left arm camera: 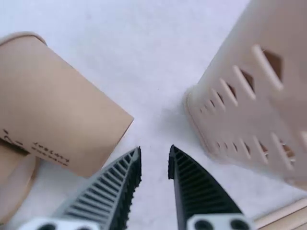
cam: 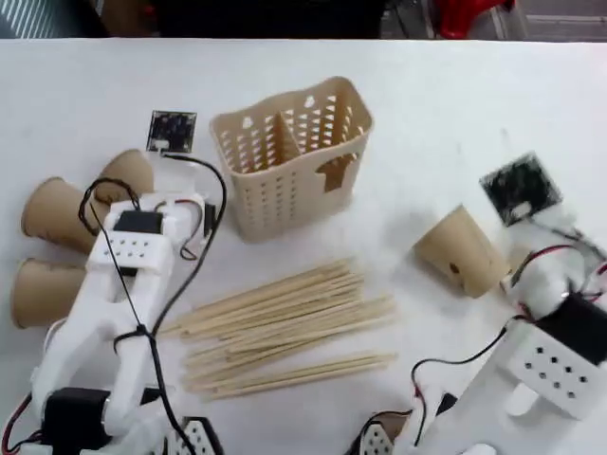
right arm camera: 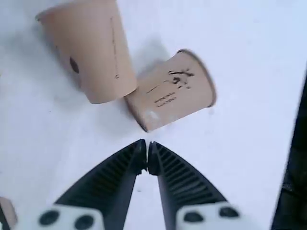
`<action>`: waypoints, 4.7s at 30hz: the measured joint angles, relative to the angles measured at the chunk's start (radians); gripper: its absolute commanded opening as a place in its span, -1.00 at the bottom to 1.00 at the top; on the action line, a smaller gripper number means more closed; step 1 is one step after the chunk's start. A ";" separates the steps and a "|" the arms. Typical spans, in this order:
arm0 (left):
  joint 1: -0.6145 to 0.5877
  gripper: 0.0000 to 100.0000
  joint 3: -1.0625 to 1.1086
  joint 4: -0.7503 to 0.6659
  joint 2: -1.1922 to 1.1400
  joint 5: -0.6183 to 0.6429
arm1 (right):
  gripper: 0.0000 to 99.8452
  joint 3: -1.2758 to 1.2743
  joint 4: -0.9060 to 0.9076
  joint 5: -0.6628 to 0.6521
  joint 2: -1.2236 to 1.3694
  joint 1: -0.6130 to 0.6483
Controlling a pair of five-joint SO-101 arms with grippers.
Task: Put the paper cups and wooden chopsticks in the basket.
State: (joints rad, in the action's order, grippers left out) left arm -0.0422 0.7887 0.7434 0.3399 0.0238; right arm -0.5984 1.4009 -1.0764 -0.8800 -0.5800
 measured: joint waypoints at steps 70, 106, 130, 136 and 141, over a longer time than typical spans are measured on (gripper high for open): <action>0.000 -0.78 0.000 -0.002 0.000 0.000 | -0.66 -0.775 -0.180 -0.505 -0.379 -0.120; 0.000 -0.78 0.000 -0.002 0.000 -0.002 | -0.65 1.017 0.298 -0.184 1.106 -0.034; 0.000 -0.78 0.000 -0.002 0.000 -0.002 | -0.62 1.416 0.313 -0.330 1.577 0.015; 0.000 -0.78 0.000 -0.002 0.000 -0.002 | -0.72 1.422 0.313 -0.330 1.585 0.015; 0.000 -0.78 0.000 -0.002 0.000 -0.002 | -0.85 1.418 0.305 -0.330 1.585 0.017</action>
State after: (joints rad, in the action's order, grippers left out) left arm -0.0422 0.7887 0.7419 0.3399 0.0222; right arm 0.8193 1.7062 -1.4062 0.7050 -0.5631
